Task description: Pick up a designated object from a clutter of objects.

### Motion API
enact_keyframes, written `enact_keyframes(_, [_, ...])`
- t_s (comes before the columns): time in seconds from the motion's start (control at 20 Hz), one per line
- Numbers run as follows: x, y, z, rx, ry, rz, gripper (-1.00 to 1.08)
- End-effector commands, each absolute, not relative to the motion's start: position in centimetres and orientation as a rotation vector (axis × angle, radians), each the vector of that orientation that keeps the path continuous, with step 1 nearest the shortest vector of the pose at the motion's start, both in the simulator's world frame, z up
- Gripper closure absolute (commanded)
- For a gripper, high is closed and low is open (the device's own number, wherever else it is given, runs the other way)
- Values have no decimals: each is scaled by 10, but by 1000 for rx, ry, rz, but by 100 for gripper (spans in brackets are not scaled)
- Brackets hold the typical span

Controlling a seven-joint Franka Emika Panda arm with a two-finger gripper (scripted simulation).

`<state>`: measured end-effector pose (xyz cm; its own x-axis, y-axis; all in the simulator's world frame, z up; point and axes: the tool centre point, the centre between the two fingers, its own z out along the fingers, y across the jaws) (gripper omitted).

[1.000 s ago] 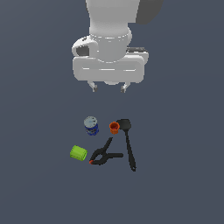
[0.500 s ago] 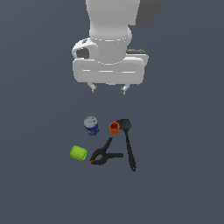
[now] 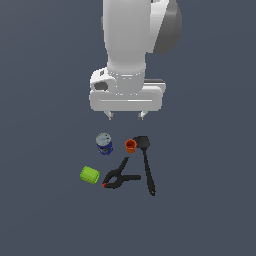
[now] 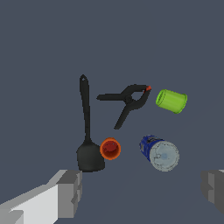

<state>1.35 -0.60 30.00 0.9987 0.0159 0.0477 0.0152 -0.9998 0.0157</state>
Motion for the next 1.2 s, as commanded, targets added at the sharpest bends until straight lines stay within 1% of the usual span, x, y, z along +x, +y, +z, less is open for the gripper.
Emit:
enact_keyframes(0.0, [14, -4, 278, 3126, 62, 67, -92])
enact_keyframes(0.3, [9, 2, 212, 3125, 183, 44, -92])
enact_keyframes(0.65, [-8, 9, 141, 3120, 317, 20, -92])
enact_keyframes(0.9, [-20, 12, 110, 3116, 380, 8, -92])
enact_keyframes(1.15, [-28, 14, 92, 3113, 416, 2, -92])
